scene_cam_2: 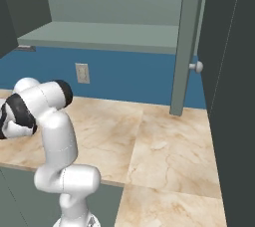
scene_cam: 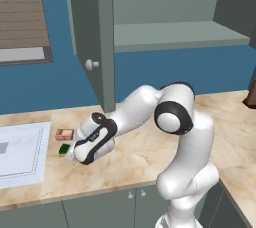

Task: Locate and retrieve the bar soap and sponge from the cabinet. Place them next to the sink.

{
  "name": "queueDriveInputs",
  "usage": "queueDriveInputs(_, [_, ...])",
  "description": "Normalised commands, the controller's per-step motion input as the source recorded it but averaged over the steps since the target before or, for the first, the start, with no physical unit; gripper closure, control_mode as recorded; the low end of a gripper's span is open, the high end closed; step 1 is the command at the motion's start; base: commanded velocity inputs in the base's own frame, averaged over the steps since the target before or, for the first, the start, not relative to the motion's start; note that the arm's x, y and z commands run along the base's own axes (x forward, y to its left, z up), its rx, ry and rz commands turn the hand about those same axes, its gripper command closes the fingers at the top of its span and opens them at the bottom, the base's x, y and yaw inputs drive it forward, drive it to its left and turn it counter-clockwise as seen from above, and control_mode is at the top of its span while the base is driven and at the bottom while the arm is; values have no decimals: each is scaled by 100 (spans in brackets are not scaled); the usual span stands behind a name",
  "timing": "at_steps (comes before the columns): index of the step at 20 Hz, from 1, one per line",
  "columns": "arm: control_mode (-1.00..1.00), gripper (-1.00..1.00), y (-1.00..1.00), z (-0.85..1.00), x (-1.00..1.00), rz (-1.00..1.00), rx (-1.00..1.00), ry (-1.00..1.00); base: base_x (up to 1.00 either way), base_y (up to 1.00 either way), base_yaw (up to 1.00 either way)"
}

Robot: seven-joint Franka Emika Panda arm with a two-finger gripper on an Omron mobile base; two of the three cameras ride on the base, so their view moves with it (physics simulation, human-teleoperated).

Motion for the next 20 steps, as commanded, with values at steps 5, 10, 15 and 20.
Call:
queueDriveInputs(5, [-100,-100,-50,55,0,-11,-8,0,0,0,0])
queueDriveInputs(10, [-100,-100,-57,28,0,-15,-8,0,0,0,0])
queueDriveInputs(15, [-100,-100,-58,25,0,-15,-10,0,0,0,0])
queueDriveInputs(20, [-100,-100,-59,33,0,-15,-11,0,0,0,0])
